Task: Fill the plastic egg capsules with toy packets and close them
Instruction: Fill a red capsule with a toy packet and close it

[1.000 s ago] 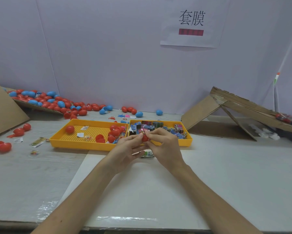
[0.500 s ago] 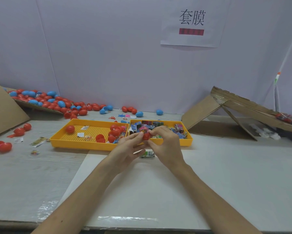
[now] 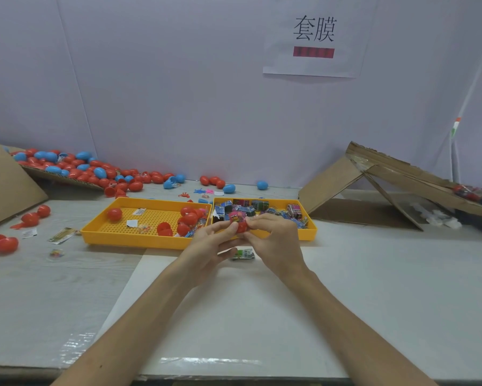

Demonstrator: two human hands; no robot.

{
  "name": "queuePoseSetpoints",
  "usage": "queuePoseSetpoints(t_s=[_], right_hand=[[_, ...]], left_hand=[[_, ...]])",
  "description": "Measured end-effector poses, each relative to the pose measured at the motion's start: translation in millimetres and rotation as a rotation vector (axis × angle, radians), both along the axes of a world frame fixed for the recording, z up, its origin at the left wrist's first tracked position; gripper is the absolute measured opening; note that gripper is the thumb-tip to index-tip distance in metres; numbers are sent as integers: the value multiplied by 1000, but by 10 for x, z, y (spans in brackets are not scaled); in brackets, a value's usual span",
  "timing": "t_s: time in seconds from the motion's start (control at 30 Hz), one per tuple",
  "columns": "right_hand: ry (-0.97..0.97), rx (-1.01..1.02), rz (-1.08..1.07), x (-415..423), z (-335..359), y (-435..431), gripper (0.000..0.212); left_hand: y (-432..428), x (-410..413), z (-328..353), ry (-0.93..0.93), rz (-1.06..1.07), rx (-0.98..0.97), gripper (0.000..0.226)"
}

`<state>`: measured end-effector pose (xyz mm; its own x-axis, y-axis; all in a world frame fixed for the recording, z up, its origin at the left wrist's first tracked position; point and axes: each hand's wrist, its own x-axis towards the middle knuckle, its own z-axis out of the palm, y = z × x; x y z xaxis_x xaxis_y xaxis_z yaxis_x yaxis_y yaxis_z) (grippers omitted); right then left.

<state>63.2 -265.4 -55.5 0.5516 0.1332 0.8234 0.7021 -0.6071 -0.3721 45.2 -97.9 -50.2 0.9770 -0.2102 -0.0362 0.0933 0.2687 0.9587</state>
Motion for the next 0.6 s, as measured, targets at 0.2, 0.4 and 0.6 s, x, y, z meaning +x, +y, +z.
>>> queuePoseSetpoints(t_s=[0.2,0.4,0.6], right_hand=[[74,15,70,-24,31,24,40],[-2,-13,42,-27,26,28,40],[-10,14,61,0,0,9,39]], left_hand=[[-11,-6,27,19,18,-24,46],[-2,-12,34,12,-2,-20,51],[-5,-15,11,7,-8,21,50]])
